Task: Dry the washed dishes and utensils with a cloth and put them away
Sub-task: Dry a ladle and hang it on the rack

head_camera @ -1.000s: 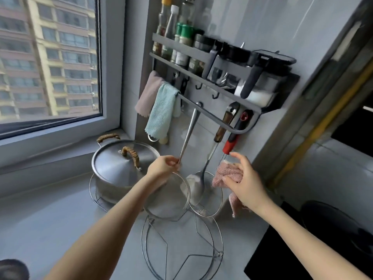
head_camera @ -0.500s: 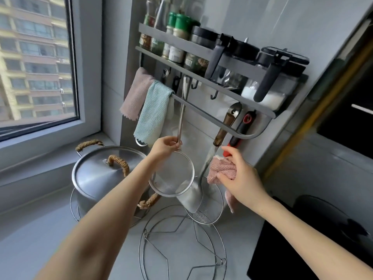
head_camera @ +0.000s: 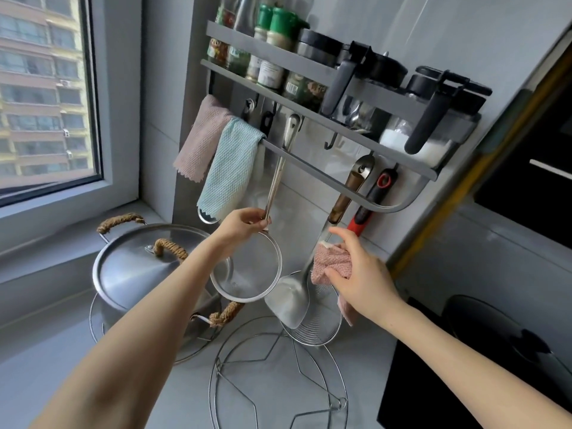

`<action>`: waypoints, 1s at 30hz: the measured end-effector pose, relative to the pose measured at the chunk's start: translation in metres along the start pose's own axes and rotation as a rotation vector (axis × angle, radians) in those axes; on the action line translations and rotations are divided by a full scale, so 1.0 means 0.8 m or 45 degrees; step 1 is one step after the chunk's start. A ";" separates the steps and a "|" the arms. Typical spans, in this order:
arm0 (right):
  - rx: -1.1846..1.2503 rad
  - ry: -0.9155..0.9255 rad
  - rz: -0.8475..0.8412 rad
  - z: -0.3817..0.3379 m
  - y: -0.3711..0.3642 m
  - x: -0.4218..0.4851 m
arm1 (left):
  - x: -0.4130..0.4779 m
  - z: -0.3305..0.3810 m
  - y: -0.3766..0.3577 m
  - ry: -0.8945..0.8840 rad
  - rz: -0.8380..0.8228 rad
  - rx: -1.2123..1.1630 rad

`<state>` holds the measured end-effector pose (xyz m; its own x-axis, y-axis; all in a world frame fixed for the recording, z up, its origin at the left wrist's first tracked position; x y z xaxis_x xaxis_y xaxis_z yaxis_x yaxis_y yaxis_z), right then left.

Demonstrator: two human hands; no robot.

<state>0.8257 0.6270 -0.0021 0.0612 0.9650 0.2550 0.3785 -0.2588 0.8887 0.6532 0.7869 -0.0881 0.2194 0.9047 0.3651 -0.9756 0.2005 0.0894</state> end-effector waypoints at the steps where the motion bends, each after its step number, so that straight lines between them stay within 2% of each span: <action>1: 0.001 -0.005 -0.003 0.000 -0.001 0.001 | 0.001 -0.001 -0.001 0.002 -0.007 0.011; 10: -0.030 -0.009 0.004 0.004 -0.002 0.007 | 0.015 -0.011 -0.009 0.060 -0.071 -0.011; 13: -0.037 -0.003 0.007 0.004 -0.002 0.007 | 0.023 -0.013 -0.016 0.075 -0.148 0.097; 19: -0.043 0.012 -0.015 0.000 -0.002 0.003 | 0.043 -0.007 -0.024 0.091 -0.108 0.418; 21: -0.036 0.013 -0.025 -0.002 -0.002 0.001 | 0.041 -0.008 -0.031 0.117 -0.158 0.358; 23: -0.027 0.018 -0.026 -0.005 -0.003 0.000 | 0.035 -0.010 -0.040 0.121 -0.222 0.165; 26: -0.026 0.033 -0.020 -0.007 -0.005 -0.003 | 0.028 -0.009 -0.041 0.088 -0.184 -0.057; 28: -0.030 0.032 -0.029 -0.006 -0.008 -0.005 | 0.028 -0.004 -0.046 0.092 -0.173 -0.138; 30: -0.035 0.030 -0.042 -0.005 -0.012 -0.007 | 0.027 0.005 -0.061 0.126 -0.249 -0.176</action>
<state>0.8179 0.6236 -0.0103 0.0272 0.9719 0.2337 0.3543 -0.2280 0.9069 0.7053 0.7949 -0.0811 0.4089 0.8746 0.2606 -0.9079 0.4186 0.0197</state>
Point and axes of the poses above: each hand's wrist, its own x-axis towards the middle knuckle, its own y-axis out of the back of the hand, z = x × y, the point moved 7 cm from there along x, towards the middle knuckle, and after that the axes turned 11 degrees about -y, right-handed, at the moved point
